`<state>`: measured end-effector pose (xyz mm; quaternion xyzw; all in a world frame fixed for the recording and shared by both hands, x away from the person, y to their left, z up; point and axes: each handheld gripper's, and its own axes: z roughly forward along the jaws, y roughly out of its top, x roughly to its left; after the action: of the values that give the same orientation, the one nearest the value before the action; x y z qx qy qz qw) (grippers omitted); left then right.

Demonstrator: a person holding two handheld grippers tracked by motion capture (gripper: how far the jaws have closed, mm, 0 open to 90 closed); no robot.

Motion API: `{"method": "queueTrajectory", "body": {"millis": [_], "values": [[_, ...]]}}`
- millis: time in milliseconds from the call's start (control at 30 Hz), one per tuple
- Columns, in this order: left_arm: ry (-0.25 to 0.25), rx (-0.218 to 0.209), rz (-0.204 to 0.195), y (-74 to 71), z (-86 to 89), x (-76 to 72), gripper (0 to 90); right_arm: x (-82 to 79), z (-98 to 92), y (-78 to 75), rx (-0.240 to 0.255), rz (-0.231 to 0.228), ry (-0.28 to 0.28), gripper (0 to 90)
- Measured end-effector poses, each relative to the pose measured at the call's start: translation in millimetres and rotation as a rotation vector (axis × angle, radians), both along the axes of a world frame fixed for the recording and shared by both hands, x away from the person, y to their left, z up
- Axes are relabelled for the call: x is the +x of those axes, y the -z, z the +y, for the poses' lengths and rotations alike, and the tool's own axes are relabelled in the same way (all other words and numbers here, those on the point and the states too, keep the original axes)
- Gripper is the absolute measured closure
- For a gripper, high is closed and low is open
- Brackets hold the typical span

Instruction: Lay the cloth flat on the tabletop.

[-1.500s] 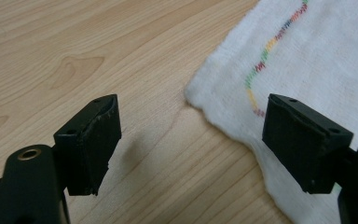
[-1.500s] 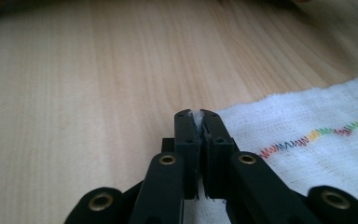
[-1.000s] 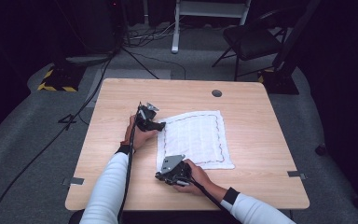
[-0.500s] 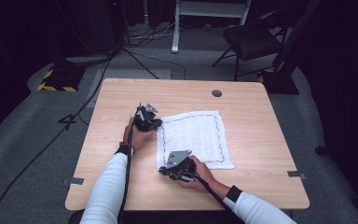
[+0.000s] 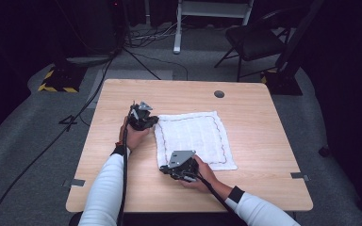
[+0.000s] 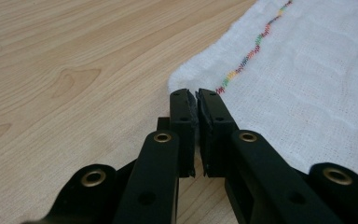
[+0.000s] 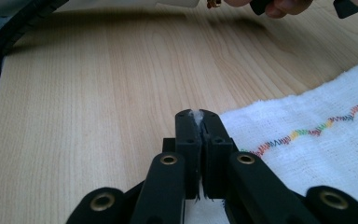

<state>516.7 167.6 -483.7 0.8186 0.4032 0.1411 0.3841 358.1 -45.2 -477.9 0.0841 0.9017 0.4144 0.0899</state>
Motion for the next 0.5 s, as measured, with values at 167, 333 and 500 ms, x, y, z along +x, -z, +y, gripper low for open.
{"method": "queueTrajectory", "body": {"millis": [167, 333, 500], "values": [[-0.01, 0.005, -0.008, -1.0, 6.6, -2.8, 85.1, 1.2, 2.2, -2.9, 0.008, -0.006, -0.004, 87.9], [-0.027, -0.01, -0.004, -4.3, 14.3, -6.7, 85.1, -0.7, 4.7, -4.4, 0.009, -0.018, -0.014, 87.9], [-0.042, -0.02, -0.01, -5.2, 21.2, -10.9, 85.0, -1.1, 6.3, -6.4, 0.014, -0.022, -0.022, 88.0]]}}
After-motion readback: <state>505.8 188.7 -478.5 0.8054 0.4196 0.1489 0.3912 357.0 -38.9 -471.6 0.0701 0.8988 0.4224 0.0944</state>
